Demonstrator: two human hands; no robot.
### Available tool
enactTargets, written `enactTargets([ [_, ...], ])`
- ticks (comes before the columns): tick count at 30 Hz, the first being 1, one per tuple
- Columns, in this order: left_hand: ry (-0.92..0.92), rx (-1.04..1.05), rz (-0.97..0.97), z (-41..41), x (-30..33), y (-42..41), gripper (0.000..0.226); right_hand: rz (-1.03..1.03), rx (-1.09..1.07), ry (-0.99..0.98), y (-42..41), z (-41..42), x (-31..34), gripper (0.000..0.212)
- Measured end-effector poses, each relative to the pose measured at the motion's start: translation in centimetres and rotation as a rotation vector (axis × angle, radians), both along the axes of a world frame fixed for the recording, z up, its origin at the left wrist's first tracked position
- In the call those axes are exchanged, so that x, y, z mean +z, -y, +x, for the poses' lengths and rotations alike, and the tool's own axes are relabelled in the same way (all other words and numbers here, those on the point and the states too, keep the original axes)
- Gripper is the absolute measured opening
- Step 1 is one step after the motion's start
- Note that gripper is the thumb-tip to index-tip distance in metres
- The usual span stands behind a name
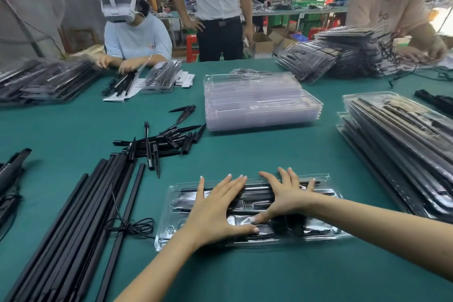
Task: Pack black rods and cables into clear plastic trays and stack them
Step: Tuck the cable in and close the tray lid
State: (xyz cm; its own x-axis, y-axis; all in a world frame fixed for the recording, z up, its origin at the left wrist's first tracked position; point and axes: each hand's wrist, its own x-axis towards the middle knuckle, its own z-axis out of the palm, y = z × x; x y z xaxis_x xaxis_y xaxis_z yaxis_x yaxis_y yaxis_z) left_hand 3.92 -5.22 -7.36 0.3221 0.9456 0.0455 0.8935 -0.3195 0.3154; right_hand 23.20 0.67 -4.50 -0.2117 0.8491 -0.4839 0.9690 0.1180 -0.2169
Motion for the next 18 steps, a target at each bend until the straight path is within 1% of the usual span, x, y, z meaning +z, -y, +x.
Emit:
enactTargets([
  [2,0.013,-0.004,-0.010,0.0,-0.1,-0.1,0.103,-0.012,-0.020,0.016,-0.1,-0.4,0.0,0.129],
  [4,0.047,0.004,-0.066,0.2,0.3,-0.5,0.100,-0.023,-0.036,0.033,-0.1,-0.7,0.2,0.131],
  [6,0.110,0.037,-0.136,0.6,1.2,-1.4,0.092,-0.020,-0.039,0.049,-0.1,-1.0,0.3,0.131],
  [8,0.156,0.078,-0.165,1.3,2.2,-2.4,0.084,0.007,-0.039,0.060,0.0,-1.0,0.2,0.127],
  [10,0.108,0.047,-0.183,2.2,2.9,-3.4,0.090,0.028,-0.043,0.057,0.2,-1.0,0.1,0.121],
  [12,0.038,-0.005,-0.227,2.8,3.1,-4.1,0.096,0.030,-0.044,0.050,0.3,-1.0,0.0,0.119],
  [15,-0.006,-0.019,-0.367,2.9,3.4,-5.1,0.103,0.021,-0.036,0.054,0.3,-1.1,0.1,0.120],
  [18,-0.041,-0.077,-0.423,2.7,3.5,-5.5,0.107,-0.002,-0.024,0.075,0.0,-1.1,0.2,0.125],
])
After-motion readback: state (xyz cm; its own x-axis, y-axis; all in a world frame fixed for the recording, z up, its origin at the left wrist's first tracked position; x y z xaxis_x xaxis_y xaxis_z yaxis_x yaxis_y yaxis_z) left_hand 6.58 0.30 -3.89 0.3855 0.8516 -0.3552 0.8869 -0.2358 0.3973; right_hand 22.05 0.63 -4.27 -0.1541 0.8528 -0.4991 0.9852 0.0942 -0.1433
